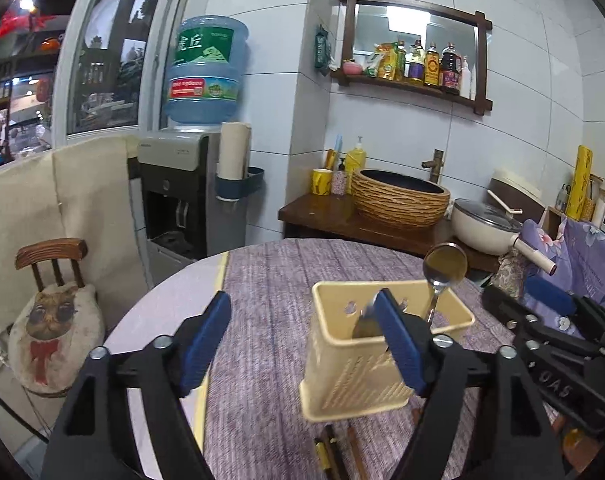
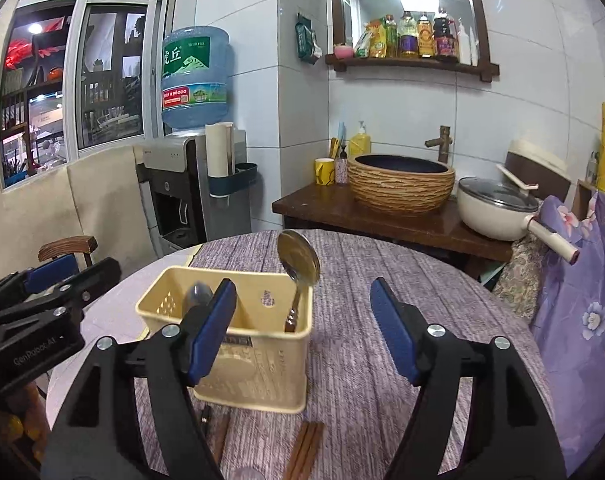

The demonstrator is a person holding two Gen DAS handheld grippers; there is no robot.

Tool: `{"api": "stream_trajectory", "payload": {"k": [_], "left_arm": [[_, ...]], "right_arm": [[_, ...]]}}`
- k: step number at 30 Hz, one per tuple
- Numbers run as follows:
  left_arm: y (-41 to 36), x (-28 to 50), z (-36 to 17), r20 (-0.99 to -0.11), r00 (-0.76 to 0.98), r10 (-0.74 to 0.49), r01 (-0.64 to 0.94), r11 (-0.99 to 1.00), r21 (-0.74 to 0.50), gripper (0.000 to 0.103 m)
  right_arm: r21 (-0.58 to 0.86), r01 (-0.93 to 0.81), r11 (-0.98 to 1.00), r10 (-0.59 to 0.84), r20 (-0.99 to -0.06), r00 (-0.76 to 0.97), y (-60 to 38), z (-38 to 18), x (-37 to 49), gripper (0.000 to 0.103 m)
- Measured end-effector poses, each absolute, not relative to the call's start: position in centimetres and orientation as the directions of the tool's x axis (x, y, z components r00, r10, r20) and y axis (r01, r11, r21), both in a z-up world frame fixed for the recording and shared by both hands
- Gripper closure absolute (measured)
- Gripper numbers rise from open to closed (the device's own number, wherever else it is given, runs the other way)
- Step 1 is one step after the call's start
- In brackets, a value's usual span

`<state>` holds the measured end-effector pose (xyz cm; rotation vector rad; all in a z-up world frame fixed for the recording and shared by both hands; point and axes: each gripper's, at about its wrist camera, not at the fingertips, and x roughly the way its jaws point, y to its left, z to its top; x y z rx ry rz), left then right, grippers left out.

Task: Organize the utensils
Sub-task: 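Open the left tool to drop the spoon into the caddy while the right tool drops the ladle in, then withdraw both tools from the caddy back toward the chopsticks on the table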

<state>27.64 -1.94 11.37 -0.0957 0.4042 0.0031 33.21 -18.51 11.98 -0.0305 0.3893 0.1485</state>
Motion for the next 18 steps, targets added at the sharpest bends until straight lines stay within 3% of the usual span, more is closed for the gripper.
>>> {"api": "stream_trajectory", "payload": {"k": [9, 18], "left_arm": [[-0.6, 23.9, 6.9, -0.536, 0.844, 0.01, -0.089, 0.989, -0.121, 0.02], [-1.0, 21.8, 1.9, -0.651, 0.759, -0.017, -0.094, 0.986, -0.135, 0.03]], "right_arm": [[0.029, -0.131, 0.991, 0.127, -0.513, 0.849, -20.5, 7.5, 28.2, 0.028], [0.055, -0.091, 0.994, 0.105, -0.652, 0.751, -21.6, 1.1, 26.1, 0.028]]}}
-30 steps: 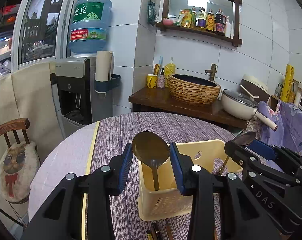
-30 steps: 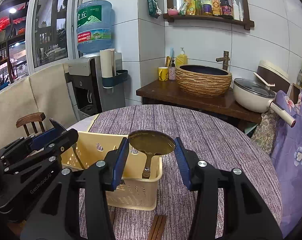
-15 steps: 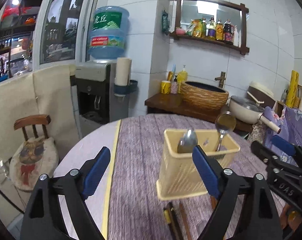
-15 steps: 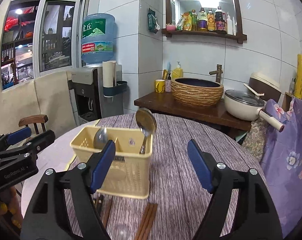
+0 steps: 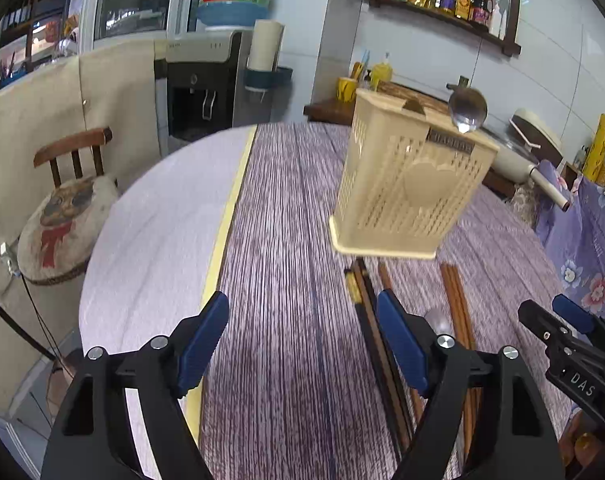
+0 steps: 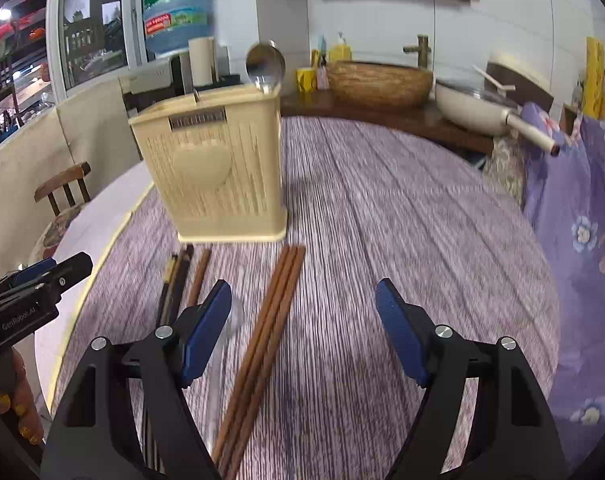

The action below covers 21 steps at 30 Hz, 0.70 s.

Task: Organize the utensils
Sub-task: 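Withdraw both tools from the caddy back toward the chopsticks on the table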

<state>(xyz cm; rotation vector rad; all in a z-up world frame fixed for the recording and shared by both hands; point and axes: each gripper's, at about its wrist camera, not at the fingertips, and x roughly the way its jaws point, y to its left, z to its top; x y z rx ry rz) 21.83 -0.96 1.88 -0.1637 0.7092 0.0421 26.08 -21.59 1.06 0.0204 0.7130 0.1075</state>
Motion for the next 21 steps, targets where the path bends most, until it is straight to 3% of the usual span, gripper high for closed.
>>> {"api": "stream_trajectory", "payload": {"k": [12, 21], "left_arm": [[-1.7, 20.9, -0.9, -0.714, 0.698, -0.046, -0.074, 0.988, -0.136, 0.048], [-2.5, 21.3, -1.5, -0.732, 0.679, -0.055, -0.054, 0.991, -0.124, 0.055]], "right_arm": [[0.062, -0.086, 0.994, 0.104, -0.743, 0.661, -21.2, -2.5, 25.8, 0.038], [0.061, -0.092, 0.994, 0.106, -0.78, 0.616, -20.6, -3.6, 26.7, 0.046]]}}
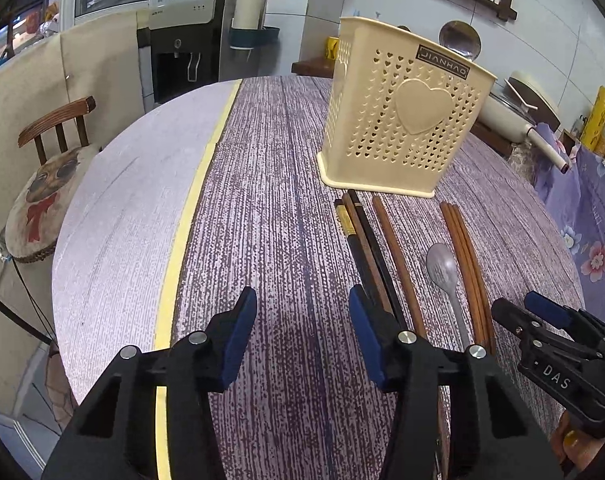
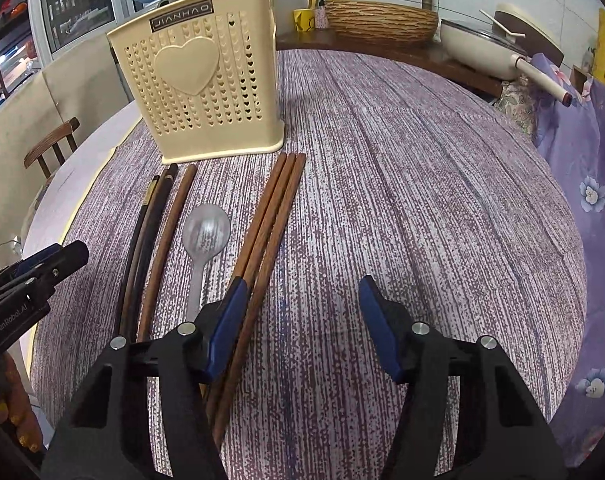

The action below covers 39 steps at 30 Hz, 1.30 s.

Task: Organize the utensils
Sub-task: 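Withdraw both tools from the caddy back toward the chopsticks on the table, then close the left tool on a yellow-tipped black chopstick while the right tool grasps a wooden chopstick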

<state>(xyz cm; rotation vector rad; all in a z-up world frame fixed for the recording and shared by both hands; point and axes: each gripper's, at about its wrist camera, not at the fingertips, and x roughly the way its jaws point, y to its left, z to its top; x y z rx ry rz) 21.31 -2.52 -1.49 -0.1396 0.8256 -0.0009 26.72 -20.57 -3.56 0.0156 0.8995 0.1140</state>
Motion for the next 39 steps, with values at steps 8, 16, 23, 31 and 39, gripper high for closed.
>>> {"api": "stream_trajectory", "payload": {"k": [8, 16, 23, 31, 39], "left_arm": [[-3.2, 21.5, -1.9, -0.745, 0.664, -0.059, -0.036, 0.993, -0.11, 0.055], [-4.0, 22.7, -1.9, -0.757, 0.648, -0.079, -0.015, 0.993, -0.116, 0.056], [-5.3, 23.8, -2.3, -0.767, 0.638, -0.07, 0.007, 0.996, -0.085, 0.059], [-5.1, 23.7, -2.8, -0.77, 0.636, -0.048, -0.005, 0.998, -0.066, 0.063], [-4.3, 24.3, -2.6, -0.78, 0.624, -0.046, -0.025, 0.997, -0.078, 0.063]], "right_arm": [[0.019, -0.074, 0.997, 0.06, -0.799, 0.599, -20.6, -3.7, 27.4, 0.051], [0.047, -0.071, 0.996, 0.079, -0.808, 0.584, -20.9, -3.9, 28.3, 0.055], [0.04, -0.075, 0.996, 0.077, -0.802, 0.592, -21.1, -3.9, 28.2, 0.055], [0.04, -0.08, 0.996, 0.08, -0.803, 0.591, -21.0, -4.0, 28.2, 0.055], [0.034, -0.084, 0.996, 0.076, -0.809, 0.583, -21.0, -4.0, 29.0, 0.055]]}}
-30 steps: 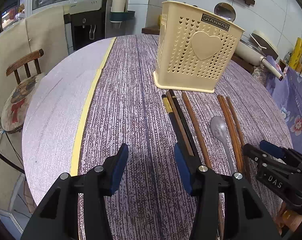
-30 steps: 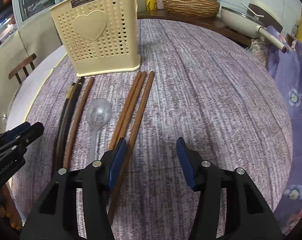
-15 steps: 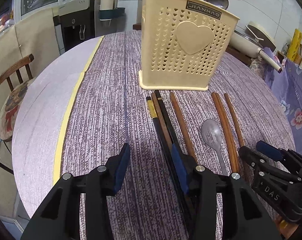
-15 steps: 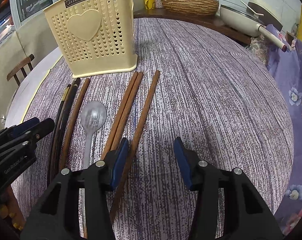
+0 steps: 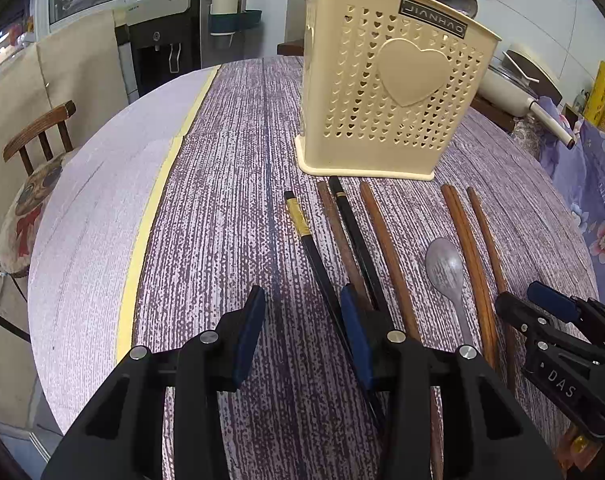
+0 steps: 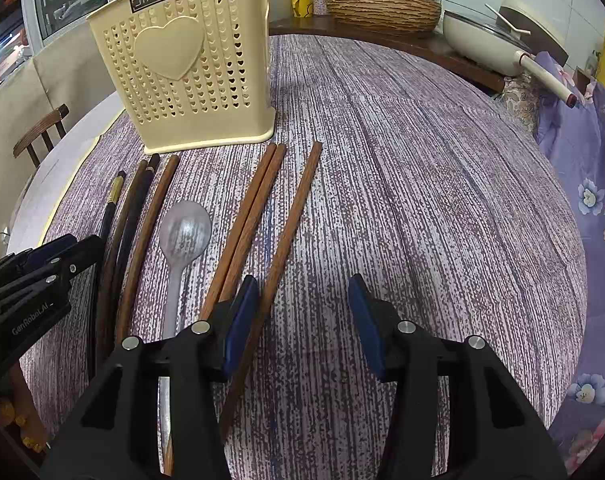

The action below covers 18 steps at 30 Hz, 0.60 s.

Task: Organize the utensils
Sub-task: 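Close the left tool on a yellow-tipped black chopstick while the right tool grasps a wooden chopstick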

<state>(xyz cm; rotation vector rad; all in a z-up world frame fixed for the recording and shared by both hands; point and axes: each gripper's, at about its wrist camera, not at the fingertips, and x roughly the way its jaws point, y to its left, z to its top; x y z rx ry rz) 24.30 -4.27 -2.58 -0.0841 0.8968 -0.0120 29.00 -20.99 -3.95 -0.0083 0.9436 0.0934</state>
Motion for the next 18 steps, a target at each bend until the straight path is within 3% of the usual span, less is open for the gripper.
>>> {"api": "stream_trajectory", "payload": {"k": [7, 13, 15, 18], "left_arm": [[-3.8, 26.8, -2.5, -0.802, 0.596, -0.037, -0.042, 0.996, -0.077, 0.063], [-4.0, 27.9, -2.5, -0.81, 0.587, -0.007, -0.066, 0.996, -0.057, 0.073], [-4.1, 28.2, -2.4, -0.811, 0.585, 0.002, -0.073, 0.996, -0.05, 0.077], [-4.4, 28.5, -2.4, -0.812, 0.583, 0.019, -0.084, 0.996, -0.038, 0.082]], "right_arm": [[0.04, -0.059, 0.997, 0.066, -0.823, 0.564, -21.5, -3.8, 32.2, 0.055], [0.026, -0.031, 0.999, 0.039, -0.83, 0.556, -20.7, -3.9, 35.0, 0.056], [0.02, -0.018, 1.0, 0.027, -0.828, 0.559, -20.4, -3.8, 35.7, 0.063], [0.017, -0.002, 1.0, 0.016, -0.823, 0.567, -19.9, -3.9, 36.5, 0.066]]}}
